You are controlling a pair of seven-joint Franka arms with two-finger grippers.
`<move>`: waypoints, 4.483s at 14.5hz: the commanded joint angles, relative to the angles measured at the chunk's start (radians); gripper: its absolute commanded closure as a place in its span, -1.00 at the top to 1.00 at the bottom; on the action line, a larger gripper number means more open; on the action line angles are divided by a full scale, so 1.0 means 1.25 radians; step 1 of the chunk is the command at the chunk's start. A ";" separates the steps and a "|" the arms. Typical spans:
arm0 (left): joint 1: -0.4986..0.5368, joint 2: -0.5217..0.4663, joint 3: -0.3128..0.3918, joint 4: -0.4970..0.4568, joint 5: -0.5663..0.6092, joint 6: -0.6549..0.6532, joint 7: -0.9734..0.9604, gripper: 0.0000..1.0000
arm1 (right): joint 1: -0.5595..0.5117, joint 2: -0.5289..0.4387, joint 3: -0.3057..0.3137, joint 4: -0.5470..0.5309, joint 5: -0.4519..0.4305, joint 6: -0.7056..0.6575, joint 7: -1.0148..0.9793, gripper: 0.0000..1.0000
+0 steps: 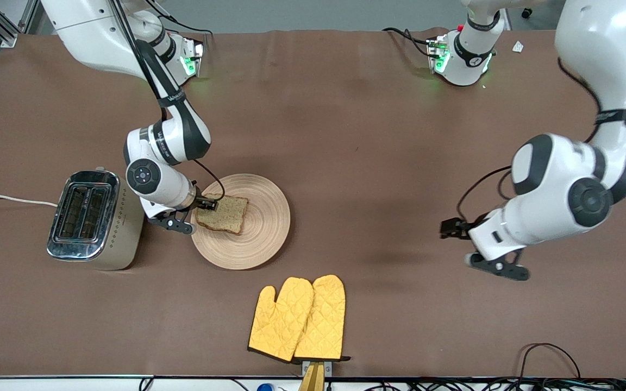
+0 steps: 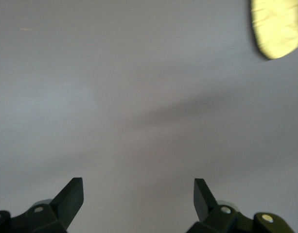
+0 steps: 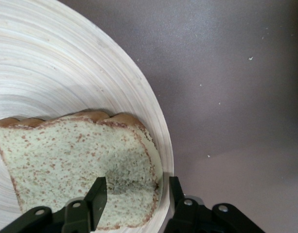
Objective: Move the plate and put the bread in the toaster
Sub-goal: 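Grasp the bread slice with the right gripper while the left gripper withdraws, then lift the bread slice with the right gripper and carry it above the toaster, then lower the bread slice into the toaster slot with the right gripper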
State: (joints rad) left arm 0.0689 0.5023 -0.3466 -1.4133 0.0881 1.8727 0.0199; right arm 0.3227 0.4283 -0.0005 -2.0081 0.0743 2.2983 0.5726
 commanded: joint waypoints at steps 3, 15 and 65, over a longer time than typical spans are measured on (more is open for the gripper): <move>0.012 -0.095 0.001 0.044 0.062 -0.151 -0.005 1.00 | -0.004 -0.027 -0.001 -0.027 0.001 0.009 0.005 -0.27; 0.085 -0.269 0.011 0.035 0.049 -0.243 0.032 1.00 | -0.005 -0.027 -0.001 -0.027 0.001 0.019 0.002 -0.99; -0.058 -0.334 0.210 -0.008 -0.059 -0.292 0.016 1.00 | 0.020 0.010 -0.005 0.406 -0.804 -0.807 -0.066 -0.99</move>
State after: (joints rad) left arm -0.0064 0.0943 -0.0847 -1.4246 0.0132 1.5164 0.0459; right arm 0.3505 0.4469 -0.0157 -1.4578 -0.8993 1.2890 0.4452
